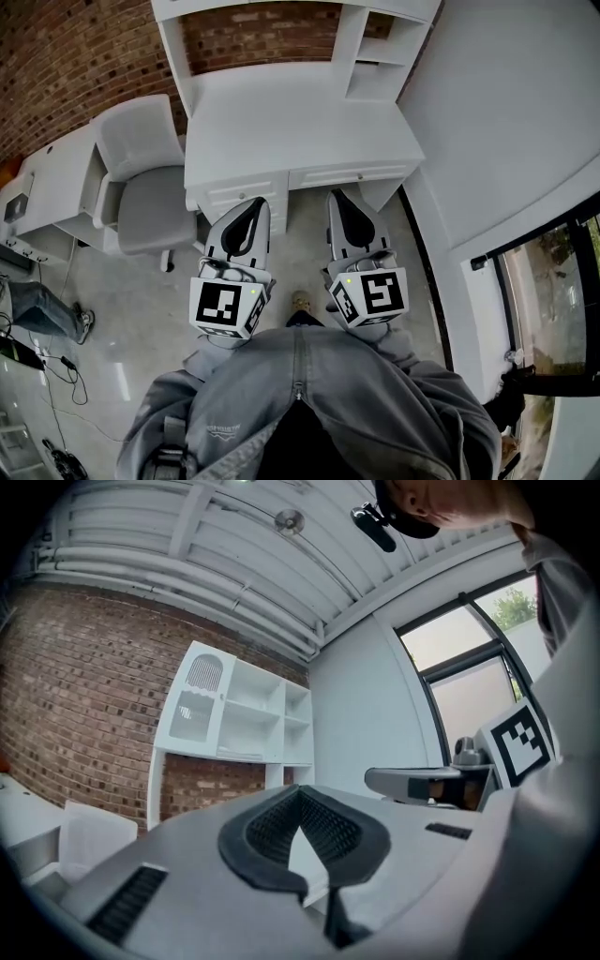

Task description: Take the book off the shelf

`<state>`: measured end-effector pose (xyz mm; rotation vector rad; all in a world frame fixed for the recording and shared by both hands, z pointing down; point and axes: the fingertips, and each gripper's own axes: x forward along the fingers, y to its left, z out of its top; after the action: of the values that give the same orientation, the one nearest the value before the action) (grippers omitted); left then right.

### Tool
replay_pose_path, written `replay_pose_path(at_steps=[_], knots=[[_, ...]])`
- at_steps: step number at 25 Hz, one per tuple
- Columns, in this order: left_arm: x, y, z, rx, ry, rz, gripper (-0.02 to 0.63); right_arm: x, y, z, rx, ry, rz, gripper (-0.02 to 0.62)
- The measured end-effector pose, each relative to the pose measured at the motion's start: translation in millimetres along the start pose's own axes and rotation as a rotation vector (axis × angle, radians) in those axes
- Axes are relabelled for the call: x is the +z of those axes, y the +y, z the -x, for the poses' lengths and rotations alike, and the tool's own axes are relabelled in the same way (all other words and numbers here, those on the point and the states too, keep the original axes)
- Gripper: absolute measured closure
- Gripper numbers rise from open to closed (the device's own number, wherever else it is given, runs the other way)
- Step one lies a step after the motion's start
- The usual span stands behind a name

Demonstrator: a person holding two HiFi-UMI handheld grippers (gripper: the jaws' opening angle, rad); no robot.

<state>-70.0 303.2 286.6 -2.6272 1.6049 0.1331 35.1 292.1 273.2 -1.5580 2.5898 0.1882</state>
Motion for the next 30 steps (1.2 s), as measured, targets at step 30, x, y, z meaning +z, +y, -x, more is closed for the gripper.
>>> replay_pose_path(at_steps=[30], knots=[[-15.4, 18.2, -143.0, 0.129, 0.004, -0.012, 0.6, -30.0, -120.8, -105.8, 0.1, -0.006, -0.059, 0.569]])
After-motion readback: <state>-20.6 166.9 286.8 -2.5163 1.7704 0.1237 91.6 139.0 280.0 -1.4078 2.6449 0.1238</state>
